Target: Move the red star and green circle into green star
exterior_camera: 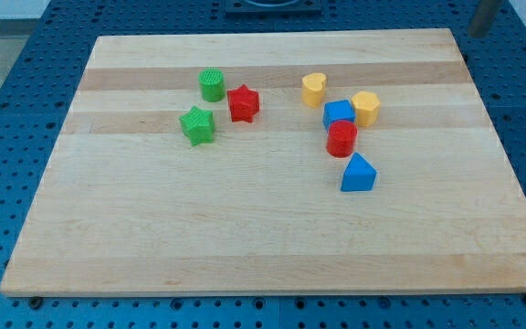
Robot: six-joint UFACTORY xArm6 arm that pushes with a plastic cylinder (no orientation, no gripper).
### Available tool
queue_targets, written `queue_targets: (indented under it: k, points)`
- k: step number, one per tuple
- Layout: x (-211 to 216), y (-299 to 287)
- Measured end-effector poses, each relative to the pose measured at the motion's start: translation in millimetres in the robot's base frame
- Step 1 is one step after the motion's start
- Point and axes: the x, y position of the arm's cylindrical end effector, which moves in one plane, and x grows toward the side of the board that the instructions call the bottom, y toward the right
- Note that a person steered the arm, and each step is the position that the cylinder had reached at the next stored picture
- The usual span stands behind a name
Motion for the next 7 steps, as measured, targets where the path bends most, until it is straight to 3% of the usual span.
queue_targets:
  k: [3,7]
  points:
    - [5.8,-22.0]
    - [34.1,-267.2]
